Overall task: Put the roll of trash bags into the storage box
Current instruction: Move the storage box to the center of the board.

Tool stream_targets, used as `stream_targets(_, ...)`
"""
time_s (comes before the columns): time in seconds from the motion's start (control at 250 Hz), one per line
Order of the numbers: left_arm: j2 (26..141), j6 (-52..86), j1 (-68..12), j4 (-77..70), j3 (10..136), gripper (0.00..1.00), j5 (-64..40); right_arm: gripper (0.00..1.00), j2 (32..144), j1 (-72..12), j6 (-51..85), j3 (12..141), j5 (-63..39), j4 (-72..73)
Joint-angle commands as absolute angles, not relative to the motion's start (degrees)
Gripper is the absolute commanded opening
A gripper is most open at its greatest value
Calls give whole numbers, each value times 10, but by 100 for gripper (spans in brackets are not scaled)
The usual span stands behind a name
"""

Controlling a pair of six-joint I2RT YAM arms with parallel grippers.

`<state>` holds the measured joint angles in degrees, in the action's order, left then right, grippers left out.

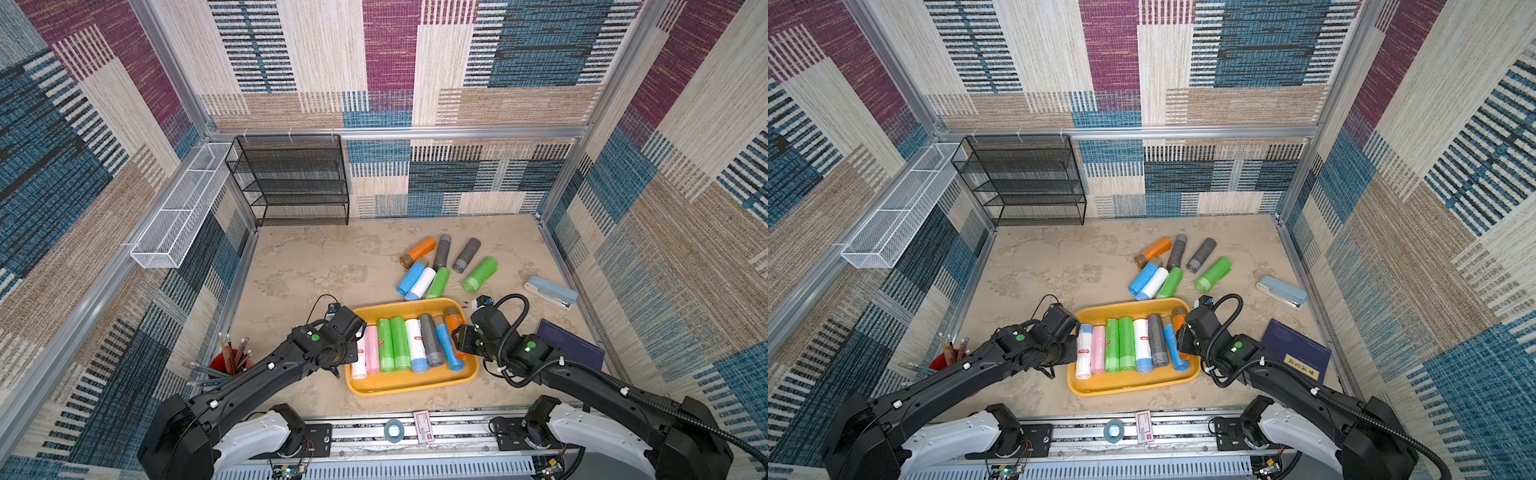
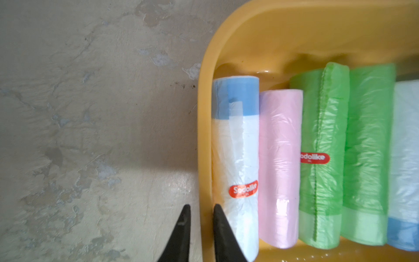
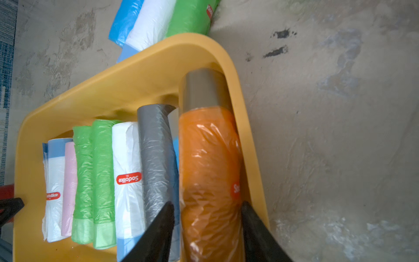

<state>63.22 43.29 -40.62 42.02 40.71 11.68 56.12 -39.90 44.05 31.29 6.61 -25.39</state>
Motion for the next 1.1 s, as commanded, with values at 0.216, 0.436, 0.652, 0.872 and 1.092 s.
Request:
stream_targets(0.216,635,432,-403,425,414,21,131,66,539,-404,428,345,114,-304)
stream_targets(0.436,639,431,-403,424,414,21,129,55,541,-410,417,364,96,-288)
stream_targets(0.652,638,430,-402,425,416,21,130,42,589,-410,415,356,65,-245)
stream_targets(0.872,634,428,-402,427,417,21,131,34,603,-410,428,339,79,-239)
stream_targets(1.092,632,428,-402,431,419,21,134,34,617,-410,435,327,82,-244)
